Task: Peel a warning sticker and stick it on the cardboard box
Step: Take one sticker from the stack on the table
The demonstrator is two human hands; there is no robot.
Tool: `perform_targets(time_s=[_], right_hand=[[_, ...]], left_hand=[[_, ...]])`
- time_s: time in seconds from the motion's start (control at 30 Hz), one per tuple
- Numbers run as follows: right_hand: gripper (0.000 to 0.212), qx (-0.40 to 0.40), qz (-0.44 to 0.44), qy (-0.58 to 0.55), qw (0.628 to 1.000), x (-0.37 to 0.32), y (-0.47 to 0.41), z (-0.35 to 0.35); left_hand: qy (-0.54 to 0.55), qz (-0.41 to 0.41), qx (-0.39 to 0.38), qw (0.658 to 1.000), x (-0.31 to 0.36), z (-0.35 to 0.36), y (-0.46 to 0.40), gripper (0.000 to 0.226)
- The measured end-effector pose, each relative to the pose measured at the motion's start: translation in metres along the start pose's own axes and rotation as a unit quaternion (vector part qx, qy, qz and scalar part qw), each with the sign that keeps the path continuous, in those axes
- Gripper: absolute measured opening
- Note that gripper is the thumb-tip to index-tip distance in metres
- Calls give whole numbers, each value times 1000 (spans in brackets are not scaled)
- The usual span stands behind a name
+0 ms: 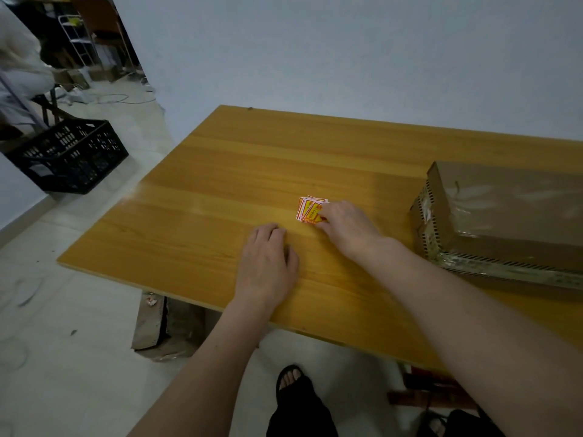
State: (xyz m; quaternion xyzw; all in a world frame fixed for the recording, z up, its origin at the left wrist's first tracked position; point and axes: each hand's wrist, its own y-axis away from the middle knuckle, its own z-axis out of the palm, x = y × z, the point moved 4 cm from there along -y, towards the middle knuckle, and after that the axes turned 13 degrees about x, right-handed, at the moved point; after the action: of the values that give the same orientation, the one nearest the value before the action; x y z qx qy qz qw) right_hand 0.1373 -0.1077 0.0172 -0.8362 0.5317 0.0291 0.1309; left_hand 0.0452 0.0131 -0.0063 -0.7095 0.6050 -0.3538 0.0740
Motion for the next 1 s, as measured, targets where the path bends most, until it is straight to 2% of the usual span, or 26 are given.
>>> perform_targets(time_s=[0.13,0.33,0.37,0.43,0.53,0.63,0.73,0.8,0.9,1.0], right_hand=[[24,6,-4,-8,1000,2,2,0],[33,34,-23,9,999,3,8,-5],[32,53,-24,19,998,4,10,-8],[28,164,-63,35,984,4,14,-21],[23,257,-96,15,961,4,30,-44],[15,228,-31,-107,967,3,55,-63],[16,205,14,-159,966,6,85,-74],[13,204,44,-203,957,7,107,-83],[6,200,98,-290,931,12,142,-95],[14,193,134,-341,910,19,174,-103]], left_hand=[[-3,-7,-7,1000,2,-2,0,35],[-2,-7,0,1000,3,-2,0,35],[-2,-8,1,1000,2,-2,-1,34],[-1,-11,-5,1000,3,-3,0,35],[8,-23,-17,1000,5,-5,-1,38],[37,-70,-30,996,9,-10,1,44],[115,-138,-18,984,32,-21,14,49],[221,-171,-12,960,60,-30,32,46],[390,-244,-32,887,99,-43,63,36],[488,-308,-31,816,129,-54,87,20]])
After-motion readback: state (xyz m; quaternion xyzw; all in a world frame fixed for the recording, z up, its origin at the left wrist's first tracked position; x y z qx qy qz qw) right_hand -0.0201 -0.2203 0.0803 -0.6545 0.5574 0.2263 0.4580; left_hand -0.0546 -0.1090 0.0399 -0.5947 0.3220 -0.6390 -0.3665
